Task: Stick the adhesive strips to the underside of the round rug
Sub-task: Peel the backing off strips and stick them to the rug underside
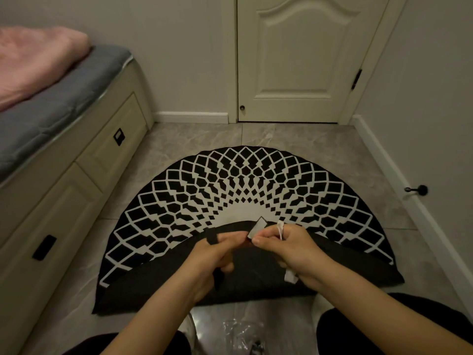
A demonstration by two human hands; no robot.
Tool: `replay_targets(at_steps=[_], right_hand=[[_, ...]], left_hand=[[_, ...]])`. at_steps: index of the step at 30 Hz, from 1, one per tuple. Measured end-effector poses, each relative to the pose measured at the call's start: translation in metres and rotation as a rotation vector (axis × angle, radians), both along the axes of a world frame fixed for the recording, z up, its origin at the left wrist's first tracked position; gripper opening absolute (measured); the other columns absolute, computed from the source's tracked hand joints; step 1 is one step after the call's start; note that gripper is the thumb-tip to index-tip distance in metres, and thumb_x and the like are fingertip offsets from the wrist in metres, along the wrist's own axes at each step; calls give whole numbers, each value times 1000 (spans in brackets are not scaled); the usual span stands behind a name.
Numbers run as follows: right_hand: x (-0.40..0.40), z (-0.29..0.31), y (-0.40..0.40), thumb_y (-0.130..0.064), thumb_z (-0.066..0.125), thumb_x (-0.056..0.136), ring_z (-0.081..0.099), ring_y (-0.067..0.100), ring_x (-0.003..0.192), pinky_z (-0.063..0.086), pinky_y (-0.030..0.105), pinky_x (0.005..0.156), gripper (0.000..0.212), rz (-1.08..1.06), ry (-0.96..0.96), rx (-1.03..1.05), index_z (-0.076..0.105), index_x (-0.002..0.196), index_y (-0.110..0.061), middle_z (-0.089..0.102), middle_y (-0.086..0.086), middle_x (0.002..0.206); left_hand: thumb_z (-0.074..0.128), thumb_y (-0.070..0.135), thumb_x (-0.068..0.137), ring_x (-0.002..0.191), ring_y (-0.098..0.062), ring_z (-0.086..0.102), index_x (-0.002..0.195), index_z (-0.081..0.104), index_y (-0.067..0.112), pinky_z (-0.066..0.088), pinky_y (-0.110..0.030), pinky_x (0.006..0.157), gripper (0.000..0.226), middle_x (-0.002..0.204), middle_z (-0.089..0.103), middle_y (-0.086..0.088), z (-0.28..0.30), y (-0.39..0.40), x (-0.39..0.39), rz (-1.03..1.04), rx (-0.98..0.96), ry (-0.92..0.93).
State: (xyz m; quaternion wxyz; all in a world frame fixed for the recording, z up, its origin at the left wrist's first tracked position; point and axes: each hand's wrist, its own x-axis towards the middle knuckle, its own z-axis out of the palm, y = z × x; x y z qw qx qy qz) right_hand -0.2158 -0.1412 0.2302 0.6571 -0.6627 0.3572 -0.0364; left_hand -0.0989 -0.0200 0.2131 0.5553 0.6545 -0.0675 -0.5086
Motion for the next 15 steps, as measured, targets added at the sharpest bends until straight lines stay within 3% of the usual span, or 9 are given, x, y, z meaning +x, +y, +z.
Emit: replay_targets(at_steps=[3,7,11,15], right_hand=[[1,-3,-2,-18,66,85,34,4,39,26,16,38,10,-16,42,192,68,93,-13,45,-7,47],[2,-4,-4,-18,65,86,31,4,38,24,15,37,11,24,57,309,66,96,-14,43,-8,45],[2,-5,-9,-18,65,84,30,4,38,24,14,34,16,57,62,392,66,99,-12,41,-7,46],[0,-3,-14,-17,66,82,31,3,38,24,13,33,19,112,98,435,66,100,-10,43,-7,48]], left_hand=[[74,36,66,60,-11,45,104,72,15,37,-25,56,43,62,56,5,-1,1,-2,-17,-46,22],[76,32,62,64,-13,47,101,74,20,38,-25,56,41,73,64,1,2,2,-4,-22,-69,1],[73,26,66,57,-10,44,99,73,19,36,-23,54,34,58,62,7,5,3,-6,-34,-93,12],[71,28,74,78,-7,57,96,72,30,41,-23,66,22,85,68,11,9,5,-7,-107,-47,-146]])
